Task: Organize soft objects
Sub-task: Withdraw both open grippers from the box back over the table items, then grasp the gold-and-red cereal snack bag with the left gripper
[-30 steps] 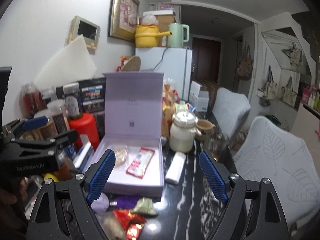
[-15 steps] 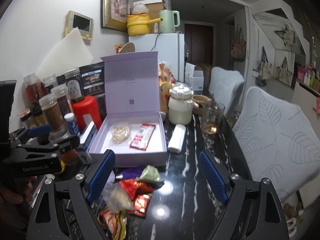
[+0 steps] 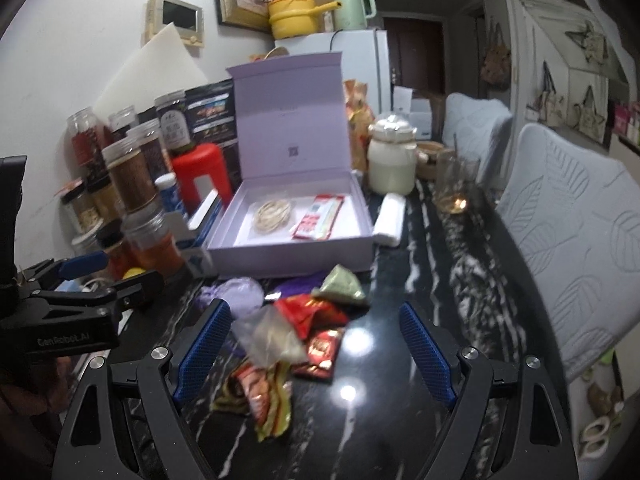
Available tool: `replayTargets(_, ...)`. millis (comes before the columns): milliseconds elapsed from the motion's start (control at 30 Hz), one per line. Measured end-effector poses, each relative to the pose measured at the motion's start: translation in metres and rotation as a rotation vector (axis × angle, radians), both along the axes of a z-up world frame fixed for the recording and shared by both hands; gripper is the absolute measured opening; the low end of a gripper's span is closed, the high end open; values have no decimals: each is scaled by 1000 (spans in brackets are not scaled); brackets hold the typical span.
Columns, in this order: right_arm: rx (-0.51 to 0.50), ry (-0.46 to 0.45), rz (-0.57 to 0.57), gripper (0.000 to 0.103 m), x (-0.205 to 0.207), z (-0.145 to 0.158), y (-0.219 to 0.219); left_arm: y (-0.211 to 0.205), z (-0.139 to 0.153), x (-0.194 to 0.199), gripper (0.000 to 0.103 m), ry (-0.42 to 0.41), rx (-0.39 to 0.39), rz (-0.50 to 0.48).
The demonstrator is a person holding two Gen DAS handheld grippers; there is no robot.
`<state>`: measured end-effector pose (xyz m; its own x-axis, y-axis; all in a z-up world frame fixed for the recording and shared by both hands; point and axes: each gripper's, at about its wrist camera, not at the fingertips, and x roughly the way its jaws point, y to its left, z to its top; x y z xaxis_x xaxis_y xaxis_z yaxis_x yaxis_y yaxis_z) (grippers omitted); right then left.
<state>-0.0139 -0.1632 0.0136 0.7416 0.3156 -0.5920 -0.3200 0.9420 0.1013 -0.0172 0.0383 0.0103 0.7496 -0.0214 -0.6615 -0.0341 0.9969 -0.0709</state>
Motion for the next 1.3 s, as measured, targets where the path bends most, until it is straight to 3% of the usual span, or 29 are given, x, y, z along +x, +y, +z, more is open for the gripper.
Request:
replayTargets(400, 19, 89, 47, 87, -10, -39, 14, 19, -17, -27, 103, 15, 24, 87)
replayTargets(667, 8, 140, 85, 87, -7, -57, 20, 29, -41, -32, 103, 67, -106, 74)
replayTargets(833, -4, 134, 82, 87, -6, -58, 16, 25, -49, -29, 103, 82, -68, 87)
replayTargets(1167, -27, 141, 74, 87, -5, -63, -3, 11, -51, -17, 103, 77, -180, 30)
replayTargets(1300, -51, 135, 41, 87, -4, -60, -17, -4, -46, -1, 103, 86, -186, -1)
